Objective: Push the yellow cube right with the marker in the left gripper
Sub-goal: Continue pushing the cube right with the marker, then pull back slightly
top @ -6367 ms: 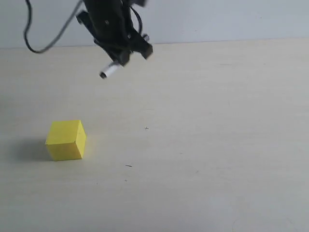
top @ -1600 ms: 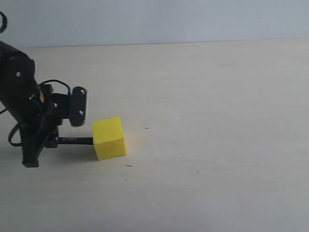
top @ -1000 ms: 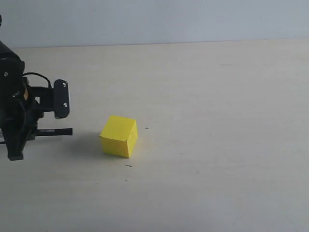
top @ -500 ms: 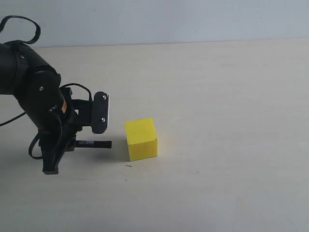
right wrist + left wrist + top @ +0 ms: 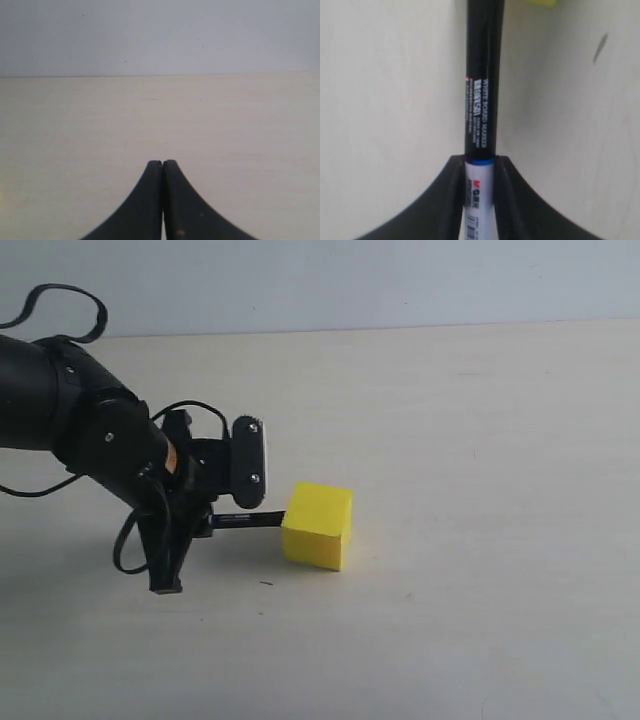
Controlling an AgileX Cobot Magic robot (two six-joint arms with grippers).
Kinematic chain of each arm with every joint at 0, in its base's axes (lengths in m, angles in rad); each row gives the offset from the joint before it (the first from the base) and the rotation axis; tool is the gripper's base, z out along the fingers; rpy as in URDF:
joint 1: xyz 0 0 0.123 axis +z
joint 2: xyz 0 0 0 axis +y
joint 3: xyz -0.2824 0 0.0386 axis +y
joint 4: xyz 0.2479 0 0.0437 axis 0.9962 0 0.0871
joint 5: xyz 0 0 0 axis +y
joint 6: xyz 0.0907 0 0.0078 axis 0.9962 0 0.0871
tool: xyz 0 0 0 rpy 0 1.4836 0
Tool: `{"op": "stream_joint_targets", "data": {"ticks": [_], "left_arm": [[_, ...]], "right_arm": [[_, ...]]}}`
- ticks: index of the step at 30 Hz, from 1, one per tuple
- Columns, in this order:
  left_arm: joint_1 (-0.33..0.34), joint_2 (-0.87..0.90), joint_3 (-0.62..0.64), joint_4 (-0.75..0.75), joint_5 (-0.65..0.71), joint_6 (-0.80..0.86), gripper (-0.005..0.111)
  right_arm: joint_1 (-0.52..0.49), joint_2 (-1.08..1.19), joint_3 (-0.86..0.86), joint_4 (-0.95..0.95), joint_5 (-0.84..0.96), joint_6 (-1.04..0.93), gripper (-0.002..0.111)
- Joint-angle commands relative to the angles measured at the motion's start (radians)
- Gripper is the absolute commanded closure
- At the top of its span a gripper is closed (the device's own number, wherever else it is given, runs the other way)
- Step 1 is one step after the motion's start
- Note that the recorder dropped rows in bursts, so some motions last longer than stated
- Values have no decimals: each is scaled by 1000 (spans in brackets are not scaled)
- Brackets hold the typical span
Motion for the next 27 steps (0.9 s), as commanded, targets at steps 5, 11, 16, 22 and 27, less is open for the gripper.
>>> {"op": "stream_joint_targets", "data": {"ticks": [5, 11, 16, 22, 27], "left_arm": [[40, 5, 2, -11, 123, 8, 107], [88, 5, 2, -25, 70, 8, 107], [29, 5, 2, -41, 17, 8, 107], [-109, 5, 2, -41, -23, -11, 107], [-93, 5, 2, -19, 17, -37, 107]], "right_arm": [[4, -4, 4, -1, -11, -1, 108], [4, -4, 4, -1, -11, -1, 108], [4, -4, 4, -1, -11, -1, 108], [4, -4, 4, -1, -11, -1, 108], [4, -4, 4, -1, -11, -1, 108]]}}
